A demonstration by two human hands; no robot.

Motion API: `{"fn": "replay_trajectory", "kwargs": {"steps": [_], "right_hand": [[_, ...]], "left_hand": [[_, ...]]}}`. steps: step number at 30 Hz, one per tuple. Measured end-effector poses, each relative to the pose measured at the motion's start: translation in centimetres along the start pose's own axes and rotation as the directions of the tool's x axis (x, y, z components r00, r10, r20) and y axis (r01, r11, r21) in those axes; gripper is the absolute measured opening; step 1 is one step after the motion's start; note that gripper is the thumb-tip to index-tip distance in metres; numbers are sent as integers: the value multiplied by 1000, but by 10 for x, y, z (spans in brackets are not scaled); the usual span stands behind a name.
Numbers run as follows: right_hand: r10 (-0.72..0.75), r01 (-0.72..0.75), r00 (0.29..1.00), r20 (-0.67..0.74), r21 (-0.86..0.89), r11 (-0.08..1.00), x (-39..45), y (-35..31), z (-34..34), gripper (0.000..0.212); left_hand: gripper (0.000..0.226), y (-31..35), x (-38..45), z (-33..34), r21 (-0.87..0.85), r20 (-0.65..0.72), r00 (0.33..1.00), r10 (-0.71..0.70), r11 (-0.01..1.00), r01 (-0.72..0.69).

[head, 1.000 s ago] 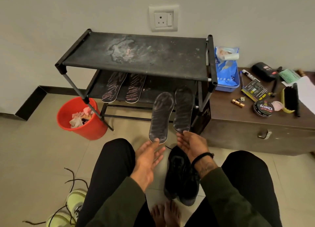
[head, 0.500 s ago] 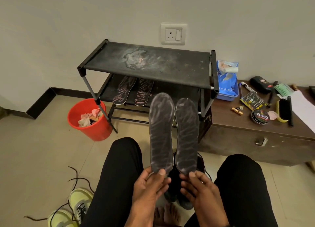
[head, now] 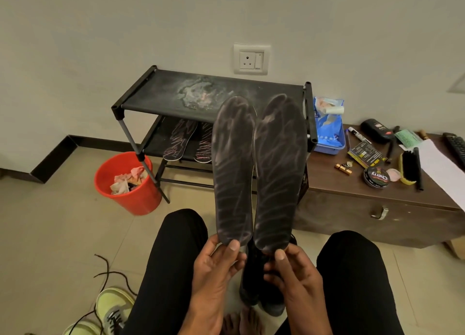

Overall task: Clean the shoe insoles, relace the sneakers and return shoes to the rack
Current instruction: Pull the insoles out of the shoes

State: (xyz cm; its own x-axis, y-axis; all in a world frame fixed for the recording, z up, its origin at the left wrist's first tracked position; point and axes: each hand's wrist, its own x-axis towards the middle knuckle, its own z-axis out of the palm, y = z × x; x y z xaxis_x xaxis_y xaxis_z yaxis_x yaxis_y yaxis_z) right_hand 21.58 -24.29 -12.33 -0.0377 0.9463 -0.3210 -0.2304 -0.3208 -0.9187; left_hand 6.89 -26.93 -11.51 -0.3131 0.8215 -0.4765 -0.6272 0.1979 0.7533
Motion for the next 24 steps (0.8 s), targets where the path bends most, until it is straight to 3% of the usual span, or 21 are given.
{"fn": "replay_trajectory", "kwargs": {"steps": [24], "right_hand": [[52,-51,999,-8,57,997,10,3,2,17]], "left_hand": [[40,-6,5,2,41,-7,1000,-5,999,5]]}}
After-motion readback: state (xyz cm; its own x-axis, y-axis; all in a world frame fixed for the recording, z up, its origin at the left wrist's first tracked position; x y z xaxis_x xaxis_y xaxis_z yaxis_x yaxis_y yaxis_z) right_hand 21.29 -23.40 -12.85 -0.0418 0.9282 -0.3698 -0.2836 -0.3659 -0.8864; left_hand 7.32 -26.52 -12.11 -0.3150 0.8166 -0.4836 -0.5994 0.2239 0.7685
